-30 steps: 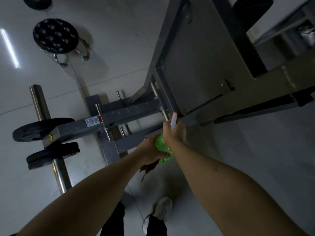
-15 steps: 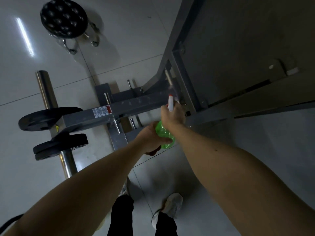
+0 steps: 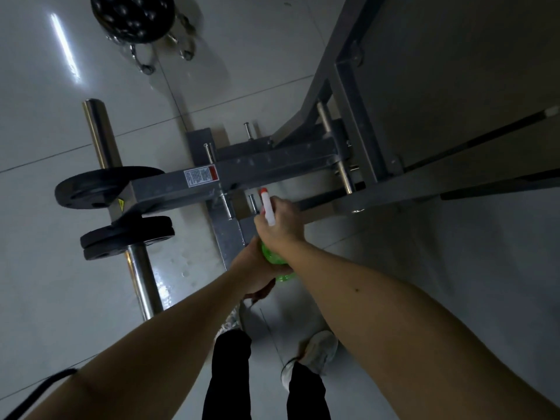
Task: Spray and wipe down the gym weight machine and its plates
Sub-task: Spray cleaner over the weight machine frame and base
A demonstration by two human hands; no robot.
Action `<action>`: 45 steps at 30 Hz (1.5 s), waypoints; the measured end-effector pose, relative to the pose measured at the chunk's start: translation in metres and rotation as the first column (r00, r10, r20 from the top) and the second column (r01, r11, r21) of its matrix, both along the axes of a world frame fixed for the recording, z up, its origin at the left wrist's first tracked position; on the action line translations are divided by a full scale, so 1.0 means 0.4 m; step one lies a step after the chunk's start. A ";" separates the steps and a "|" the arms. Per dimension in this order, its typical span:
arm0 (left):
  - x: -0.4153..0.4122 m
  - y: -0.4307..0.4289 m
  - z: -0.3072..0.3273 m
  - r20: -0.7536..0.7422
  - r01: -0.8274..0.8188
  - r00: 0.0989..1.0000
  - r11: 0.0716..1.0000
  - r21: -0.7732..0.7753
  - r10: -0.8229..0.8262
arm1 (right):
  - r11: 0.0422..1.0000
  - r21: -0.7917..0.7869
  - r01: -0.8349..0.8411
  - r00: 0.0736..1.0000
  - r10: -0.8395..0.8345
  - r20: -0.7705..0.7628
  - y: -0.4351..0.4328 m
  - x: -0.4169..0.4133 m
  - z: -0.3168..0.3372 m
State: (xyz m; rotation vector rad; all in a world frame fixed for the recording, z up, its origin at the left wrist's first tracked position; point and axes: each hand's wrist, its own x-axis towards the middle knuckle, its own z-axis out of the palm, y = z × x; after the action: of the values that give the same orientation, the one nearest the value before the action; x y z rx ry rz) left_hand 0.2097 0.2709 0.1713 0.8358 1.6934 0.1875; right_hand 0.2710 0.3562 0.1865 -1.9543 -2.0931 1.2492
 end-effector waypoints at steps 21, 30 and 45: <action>0.133 0.073 0.720 -0.002 0.341 0.928 0.851 0.398 -0.371 | 0.831 0.309 0.462 0.887 -0.430 -0.170 -0.029 0.233 0.754; 0.266 -0.001 0.846 -0.033 0.450 0.881 0.814 0.367 -0.471 | 0.818 0.280 0.502 0.860 -0.441 -0.255 -0.144 0.409 0.883; 0.922 0.038 0.993 -0.064 0.446 0.888 0.817 0.366 -0.456 | 0.883 0.236 0.405 0.873 -0.298 -0.385 -0.102 1.086 0.991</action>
State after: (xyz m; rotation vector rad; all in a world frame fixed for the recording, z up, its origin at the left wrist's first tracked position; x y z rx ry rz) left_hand 0.5784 0.2863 0.5687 1.4925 1.4017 0.1927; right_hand 0.7054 0.3153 0.5829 -1.7319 -1.5594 1.0186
